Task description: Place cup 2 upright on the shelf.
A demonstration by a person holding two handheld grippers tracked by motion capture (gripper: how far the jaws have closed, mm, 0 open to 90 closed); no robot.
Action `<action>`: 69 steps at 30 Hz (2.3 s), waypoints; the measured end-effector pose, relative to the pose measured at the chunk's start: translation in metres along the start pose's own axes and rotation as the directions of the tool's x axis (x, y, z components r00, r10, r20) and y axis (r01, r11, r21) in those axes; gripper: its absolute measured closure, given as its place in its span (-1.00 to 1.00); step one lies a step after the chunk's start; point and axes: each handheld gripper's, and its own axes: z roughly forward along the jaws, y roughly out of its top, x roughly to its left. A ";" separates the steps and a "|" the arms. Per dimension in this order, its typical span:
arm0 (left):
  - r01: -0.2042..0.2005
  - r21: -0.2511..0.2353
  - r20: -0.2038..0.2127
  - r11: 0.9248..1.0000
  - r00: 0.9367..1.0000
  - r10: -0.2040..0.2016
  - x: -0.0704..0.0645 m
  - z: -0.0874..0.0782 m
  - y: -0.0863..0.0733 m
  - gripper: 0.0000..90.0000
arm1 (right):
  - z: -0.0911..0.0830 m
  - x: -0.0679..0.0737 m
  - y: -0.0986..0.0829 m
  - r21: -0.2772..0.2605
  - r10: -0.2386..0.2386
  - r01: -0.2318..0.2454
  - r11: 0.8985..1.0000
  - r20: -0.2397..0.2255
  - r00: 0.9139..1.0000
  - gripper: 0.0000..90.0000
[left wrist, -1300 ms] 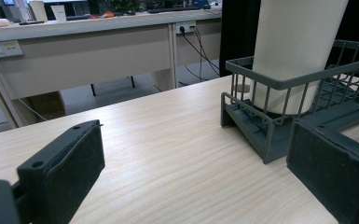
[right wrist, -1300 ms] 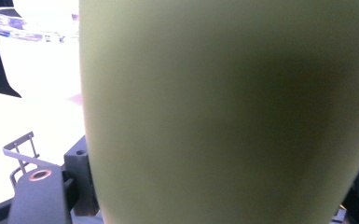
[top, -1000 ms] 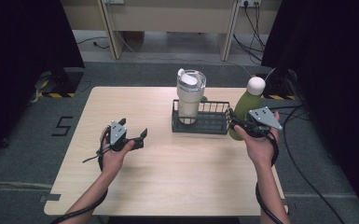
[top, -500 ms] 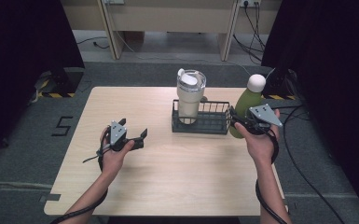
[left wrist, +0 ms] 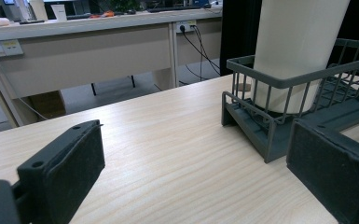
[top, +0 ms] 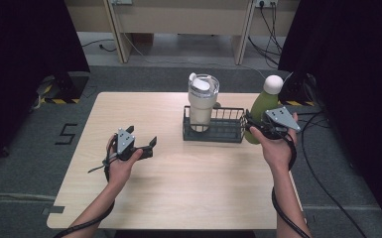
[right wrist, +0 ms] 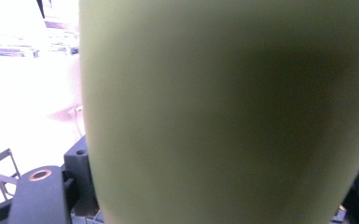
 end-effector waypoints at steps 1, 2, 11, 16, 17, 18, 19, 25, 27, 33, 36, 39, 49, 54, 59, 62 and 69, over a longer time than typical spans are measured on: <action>0.000 0.000 0.000 1.000 1.000 0.000 0.000 0.000 0.000 -0.92 | 0.000 0.000 0.000 0.000 -0.001 0.001 1.000 0.000 1.000 -0.54; 0.000 0.000 0.000 1.000 1.000 0.000 0.000 0.000 0.000 -0.92 | 0.001 -0.001 0.001 0.000 -0.001 0.001 1.000 0.001 1.000 -0.54; -0.001 -0.002 -0.002 1.000 1.000 0.001 0.001 0.000 0.000 -0.93 | 0.005 -0.001 0.007 -0.006 0.003 -0.003 1.000 0.007 1.000 -0.54; -0.001 -0.002 0.000 1.000 1.000 0.001 0.000 0.000 0.000 -0.92 | 0.010 0.000 0.011 -0.011 0.001 -0.001 1.000 0.004 1.000 -0.54; -0.002 -0.002 0.000 1.000 1.000 0.002 0.000 0.000 0.000 -0.93 | 0.012 0.001 0.013 -0.011 0.000 0.000 1.000 0.004 1.000 -0.54; -0.002 -0.002 0.000 1.000 1.000 0.002 0.000 0.000 0.000 -0.93 | 0.013 0.001 0.013 -0.012 0.002 -0.002 1.000 0.003 1.000 -0.54; -0.002 -0.002 0.000 1.000 1.000 0.002 0.001 0.000 0.000 -0.93 | 0.015 0.001 0.014 -0.013 0.001 -0.001 1.000 0.003 1.000 -0.54; -0.001 -0.002 -0.003 1.000 1.000 0.001 0.002 0.000 0.000 -0.92 | 0.022 0.004 0.019 -0.015 0.004 -0.004 1.000 0.000 1.000 -0.54; -0.001 -0.002 -0.002 1.000 1.000 0.001 0.002 0.000 0.000 -0.92 | 0.025 0.005 0.021 -0.016 0.003 -0.003 1.000 -0.002 1.000 -0.54; -0.001 -0.003 -0.003 1.000 1.000 0.001 0.002 0.000 0.000 -0.93 | 0.034 0.008 0.026 -0.015 0.005 -0.005 1.000 -0.007 1.000 -0.54; 0.002 -0.005 -0.004 1.000 1.000 -0.002 0.002 0.000 0.001 -0.93 | 0.037 0.009 0.028 -0.014 0.007 -0.007 1.000 -0.008 1.000 -0.54; 0.001 -0.004 -0.003 1.000 1.000 -0.001 0.002 0.000 0.000 -0.93 | 0.041 0.009 0.030 -0.015 0.004 -0.004 1.000 -0.010 1.000 -0.54; 0.007 -0.002 0.001 1.000 1.000 -0.007 0.002 0.002 0.002 -0.93 | 0.053 0.012 0.032 -0.007 0.014 -0.014 1.000 -0.009 1.000 -0.54; 0.003 -0.013 0.003 1.000 1.000 -0.003 -0.001 0.004 0.006 -0.92 | 0.060 0.012 0.036 -0.002 0.019 -0.019 1.000 -0.011 1.000 -0.54; 0.000 -0.006 0.002 1.000 1.000 0.000 -0.002 0.004 0.004 -0.93 | 0.066 0.012 0.040 -0.005 0.022 -0.022 1.000 -0.014 1.000 -0.54; 0.002 0.000 0.001 1.000 1.000 -0.002 -0.001 0.003 0.002 -0.93 | 0.070 0.014 0.041 -0.006 0.017 -0.017 1.000 -0.016 1.000 -0.54; 0.003 -0.004 0.003 1.000 1.000 -0.003 0.000 0.004 0.003 -0.92 | 0.078 0.016 0.039 0.007 0.020 -0.020 1.000 -0.020 1.000 -0.54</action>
